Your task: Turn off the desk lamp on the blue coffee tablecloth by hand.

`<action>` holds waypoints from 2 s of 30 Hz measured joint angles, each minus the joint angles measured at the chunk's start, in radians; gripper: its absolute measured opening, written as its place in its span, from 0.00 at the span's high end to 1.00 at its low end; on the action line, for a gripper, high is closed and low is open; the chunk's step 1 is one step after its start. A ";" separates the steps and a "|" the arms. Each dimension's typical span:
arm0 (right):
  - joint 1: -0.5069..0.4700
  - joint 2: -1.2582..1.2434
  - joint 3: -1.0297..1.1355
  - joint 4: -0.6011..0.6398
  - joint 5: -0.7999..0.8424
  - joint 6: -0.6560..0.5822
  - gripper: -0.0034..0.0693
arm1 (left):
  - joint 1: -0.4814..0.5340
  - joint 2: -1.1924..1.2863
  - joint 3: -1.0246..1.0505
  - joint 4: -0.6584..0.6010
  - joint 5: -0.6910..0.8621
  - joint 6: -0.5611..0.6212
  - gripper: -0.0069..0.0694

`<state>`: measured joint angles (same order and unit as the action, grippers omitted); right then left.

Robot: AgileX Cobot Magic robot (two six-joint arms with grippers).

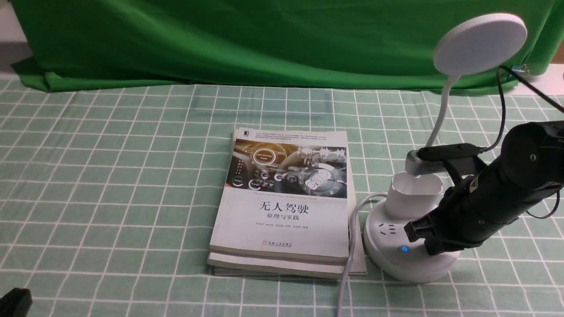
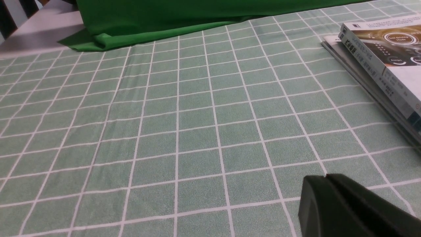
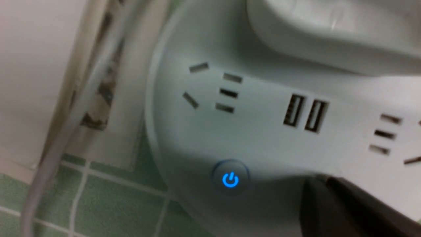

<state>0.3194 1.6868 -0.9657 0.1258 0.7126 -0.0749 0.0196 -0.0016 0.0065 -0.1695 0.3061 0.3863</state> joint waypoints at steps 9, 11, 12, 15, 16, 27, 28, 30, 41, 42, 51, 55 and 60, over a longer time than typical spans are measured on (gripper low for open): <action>0.000 -0.031 -0.003 0.000 -0.002 0.000 0.90 | 0.000 0.000 0.000 0.000 0.000 0.000 0.91; 0.000 -0.059 -0.003 0.000 -0.002 0.000 0.90 | 0.000 0.000 0.000 0.000 0.000 0.000 0.91; 0.000 -0.059 -0.003 0.000 -0.002 0.000 0.90 | 0.000 0.000 0.000 0.000 0.000 0.000 0.91; 0.000 -0.078 -0.003 -0.001 0.002 0.000 0.90 | 0.000 0.000 0.000 0.000 0.000 0.000 0.91; 0.000 -0.077 -0.002 -0.001 0.003 0.000 0.90 | 0.000 0.000 0.000 0.000 0.000 0.000 0.91; 0.000 0.010 -0.007 -0.003 -0.001 -0.003 0.90 | 0.000 0.000 0.000 0.000 0.000 0.000 0.91; 0.000 0.009 -0.007 -0.003 0.000 -0.003 0.90 | 0.000 0.000 0.000 0.000 0.000 0.000 0.91; 0.000 0.003 -0.007 -0.003 0.000 -0.004 0.90 | 0.000 0.000 0.000 0.000 0.000 0.000 0.91; 0.000 -0.329 0.107 -0.003 0.035 0.008 0.90 | 0.000 0.000 0.000 0.000 0.000 0.000 0.91; 0.000 -0.367 0.131 -0.003 0.035 0.011 0.90 | 0.000 0.000 0.000 0.000 0.000 0.000 0.91; 0.000 -0.752 0.361 -0.003 0.021 0.108 0.88 | 0.000 0.000 0.000 0.000 0.000 0.000 0.91; 0.000 -0.873 0.383 -0.001 0.013 0.133 0.87 | 0.000 0.000 0.000 0.000 0.000 0.000 0.91; 0.000 -0.963 0.383 -0.001 0.000 0.135 0.85 | 0.000 0.000 0.000 0.000 0.000 0.000 0.91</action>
<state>0.3194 0.7240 -0.5828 0.1244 0.7125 0.0605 0.0196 -0.0016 0.0065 -0.1695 0.3061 0.3863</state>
